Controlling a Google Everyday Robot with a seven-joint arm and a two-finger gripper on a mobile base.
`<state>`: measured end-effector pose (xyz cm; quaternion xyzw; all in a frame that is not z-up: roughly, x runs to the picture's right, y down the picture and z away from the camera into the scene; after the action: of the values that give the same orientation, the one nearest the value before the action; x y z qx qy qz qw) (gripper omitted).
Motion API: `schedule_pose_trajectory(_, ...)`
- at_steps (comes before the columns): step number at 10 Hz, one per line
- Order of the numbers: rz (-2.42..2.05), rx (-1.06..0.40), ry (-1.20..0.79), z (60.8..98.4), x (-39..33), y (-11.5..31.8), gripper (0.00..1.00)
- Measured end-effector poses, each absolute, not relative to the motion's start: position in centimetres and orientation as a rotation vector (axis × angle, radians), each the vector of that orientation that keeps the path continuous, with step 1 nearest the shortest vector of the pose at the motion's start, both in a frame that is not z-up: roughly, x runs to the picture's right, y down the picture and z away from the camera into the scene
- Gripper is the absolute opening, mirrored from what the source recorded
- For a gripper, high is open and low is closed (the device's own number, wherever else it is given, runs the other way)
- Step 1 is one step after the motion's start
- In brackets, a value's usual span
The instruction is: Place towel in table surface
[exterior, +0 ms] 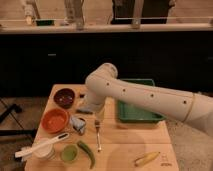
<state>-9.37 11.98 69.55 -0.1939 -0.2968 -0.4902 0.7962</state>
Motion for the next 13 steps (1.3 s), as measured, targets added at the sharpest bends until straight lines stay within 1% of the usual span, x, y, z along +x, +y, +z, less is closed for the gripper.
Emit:
schedule_pose_trajectory(3, -1.215, -0.434, -0.69, 71.0, -13.5, 13.7, 0.8)
schedule_pose_trajectory(5, -1.236, -0.444, -0.682, 71.5, -14.7, 14.3, 0.8)
schedule_pose_trajectory(8, -1.196, -0.434, -0.641, 72.3, -15.8, 14.9, 0.8)
schedule_pose_trajectory(13, -1.131, -0.45, -0.628, 75.4, -15.8, 15.1, 0.8)
